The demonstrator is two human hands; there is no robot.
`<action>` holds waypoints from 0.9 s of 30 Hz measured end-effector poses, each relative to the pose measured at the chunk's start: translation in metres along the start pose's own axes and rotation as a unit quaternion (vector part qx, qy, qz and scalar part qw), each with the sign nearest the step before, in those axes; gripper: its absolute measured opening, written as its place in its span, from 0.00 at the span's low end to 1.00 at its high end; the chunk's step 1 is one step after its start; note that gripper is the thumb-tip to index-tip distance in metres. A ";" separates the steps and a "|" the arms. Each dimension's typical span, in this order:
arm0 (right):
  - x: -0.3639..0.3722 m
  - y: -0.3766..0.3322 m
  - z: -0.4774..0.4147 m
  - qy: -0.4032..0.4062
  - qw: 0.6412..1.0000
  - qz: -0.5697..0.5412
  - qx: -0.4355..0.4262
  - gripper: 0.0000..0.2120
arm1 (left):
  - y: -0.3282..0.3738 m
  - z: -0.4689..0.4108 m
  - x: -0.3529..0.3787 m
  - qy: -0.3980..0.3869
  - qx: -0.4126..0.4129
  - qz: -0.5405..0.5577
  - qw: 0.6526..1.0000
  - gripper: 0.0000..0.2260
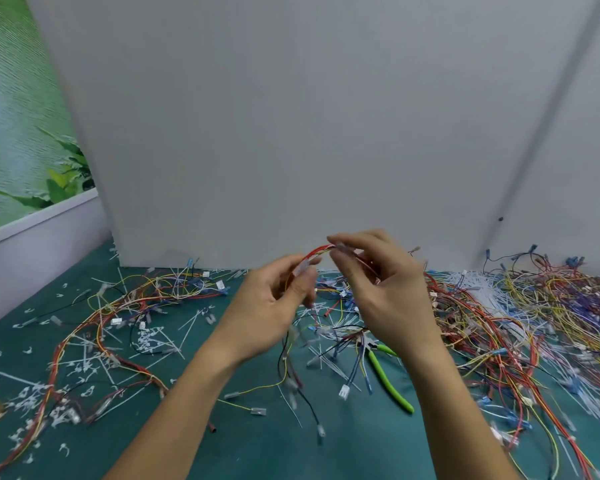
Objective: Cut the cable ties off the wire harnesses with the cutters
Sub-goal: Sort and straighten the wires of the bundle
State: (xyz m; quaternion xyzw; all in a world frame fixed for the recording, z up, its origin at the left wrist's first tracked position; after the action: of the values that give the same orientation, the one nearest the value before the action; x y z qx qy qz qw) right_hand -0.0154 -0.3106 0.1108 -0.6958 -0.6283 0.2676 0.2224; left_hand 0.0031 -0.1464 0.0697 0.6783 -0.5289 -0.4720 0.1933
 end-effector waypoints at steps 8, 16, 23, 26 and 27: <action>-0.011 0.052 0.004 -0.089 0.938 0.291 0.165 0.27 | 0.009 0.000 -0.022 0.082 0.030 0.154 0.984 0.10; -0.023 0.097 0.035 -0.230 0.870 0.198 0.389 0.49 | 0.026 0.000 -0.012 0.014 0.055 0.364 0.930 0.11; 0.025 0.104 0.067 -0.300 0.815 -0.053 0.493 0.26 | 0.048 0.013 0.022 -0.135 0.067 0.493 0.857 0.12; 0.017 0.100 0.057 -0.181 0.830 -0.133 0.510 0.30 | 0.045 0.011 0.018 -0.126 0.042 0.507 0.852 0.12; 0.011 0.098 0.049 -0.117 0.840 -0.172 0.501 0.31 | 0.043 0.010 0.016 -0.123 0.025 0.506 0.853 0.13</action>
State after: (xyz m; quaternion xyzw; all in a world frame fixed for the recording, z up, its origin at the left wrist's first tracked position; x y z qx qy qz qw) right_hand 0.0278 -0.3121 0.0094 -0.3333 -0.5396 0.5830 0.5078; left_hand -0.0282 -0.1743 0.0908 0.2582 -0.8302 -0.3752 0.3216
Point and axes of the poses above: each hand's wrist, its own z-axis away from the middle knuckle, its own x-axis out of the palm, y = z × x, the point moved 7 cm from there along -z, towards the middle knuckle, and after that the axes turned 14 degrees about -z, right-handed, at the moved point
